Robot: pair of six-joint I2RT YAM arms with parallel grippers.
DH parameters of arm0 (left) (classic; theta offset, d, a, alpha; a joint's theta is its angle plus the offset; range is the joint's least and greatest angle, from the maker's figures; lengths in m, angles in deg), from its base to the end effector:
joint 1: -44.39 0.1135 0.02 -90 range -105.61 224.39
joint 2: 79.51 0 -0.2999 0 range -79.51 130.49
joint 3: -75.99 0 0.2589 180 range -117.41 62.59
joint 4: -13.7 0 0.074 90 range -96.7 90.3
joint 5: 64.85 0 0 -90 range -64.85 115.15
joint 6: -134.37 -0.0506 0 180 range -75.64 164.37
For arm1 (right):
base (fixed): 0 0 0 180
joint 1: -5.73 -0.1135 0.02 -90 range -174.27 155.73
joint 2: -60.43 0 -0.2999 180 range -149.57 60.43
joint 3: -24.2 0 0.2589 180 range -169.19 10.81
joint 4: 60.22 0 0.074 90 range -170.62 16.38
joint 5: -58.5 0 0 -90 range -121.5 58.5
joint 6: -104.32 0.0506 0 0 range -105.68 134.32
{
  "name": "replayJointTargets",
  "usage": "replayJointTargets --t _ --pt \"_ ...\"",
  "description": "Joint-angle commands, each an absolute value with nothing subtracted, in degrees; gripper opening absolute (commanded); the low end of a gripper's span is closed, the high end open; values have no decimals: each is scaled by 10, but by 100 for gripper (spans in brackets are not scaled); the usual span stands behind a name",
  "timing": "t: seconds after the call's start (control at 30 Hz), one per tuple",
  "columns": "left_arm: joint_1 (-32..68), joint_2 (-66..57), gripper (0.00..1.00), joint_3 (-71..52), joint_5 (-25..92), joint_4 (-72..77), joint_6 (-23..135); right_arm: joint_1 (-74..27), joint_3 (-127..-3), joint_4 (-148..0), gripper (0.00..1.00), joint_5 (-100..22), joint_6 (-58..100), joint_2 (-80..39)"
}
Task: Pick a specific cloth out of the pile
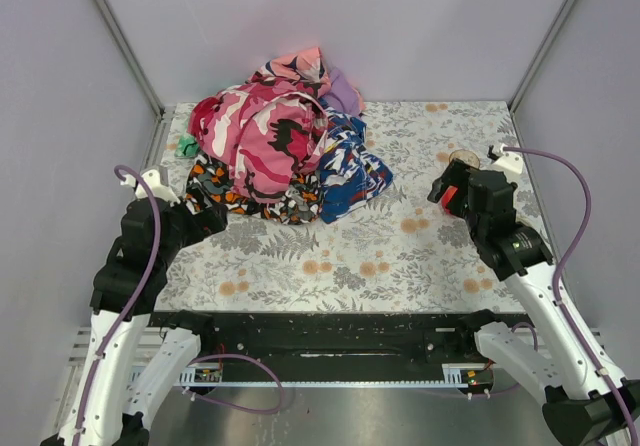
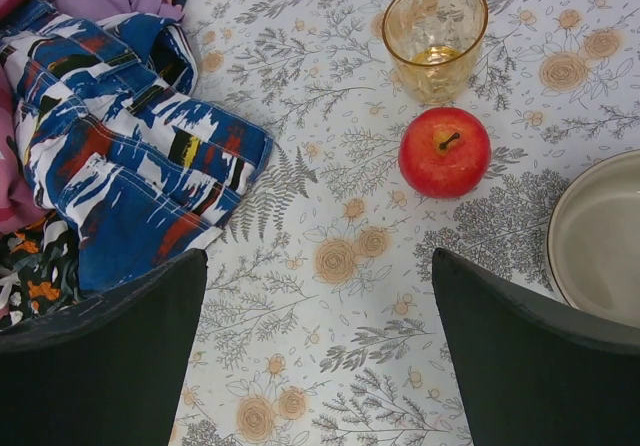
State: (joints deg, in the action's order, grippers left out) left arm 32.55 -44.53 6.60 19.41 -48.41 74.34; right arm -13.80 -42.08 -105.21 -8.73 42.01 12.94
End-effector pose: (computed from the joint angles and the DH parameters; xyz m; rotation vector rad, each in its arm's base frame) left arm 0.0969 -0.0151 0.3739 -0.3879 2.0333 -0.3493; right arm 0.1674 0.0386 0.3647 0.3878 1.9542 0.1281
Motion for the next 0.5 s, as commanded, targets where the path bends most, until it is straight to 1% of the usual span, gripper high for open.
replayJointTargets --t 0.0,0.17,0.23,0.47 --pt "327 -451 99 68 208 -447 741 -137 -407 -1011 100 -102 414 148" --pt "327 -451 99 83 231 -416 755 -137 -361 -962 99 -119 407 188" --pt "327 -444 99 89 263 -392 760 -137 -348 -949 100 -121 407 196" --pt "322 -369 99 96 333 -289 787 -137 -359 -951 99 -123 388 181"
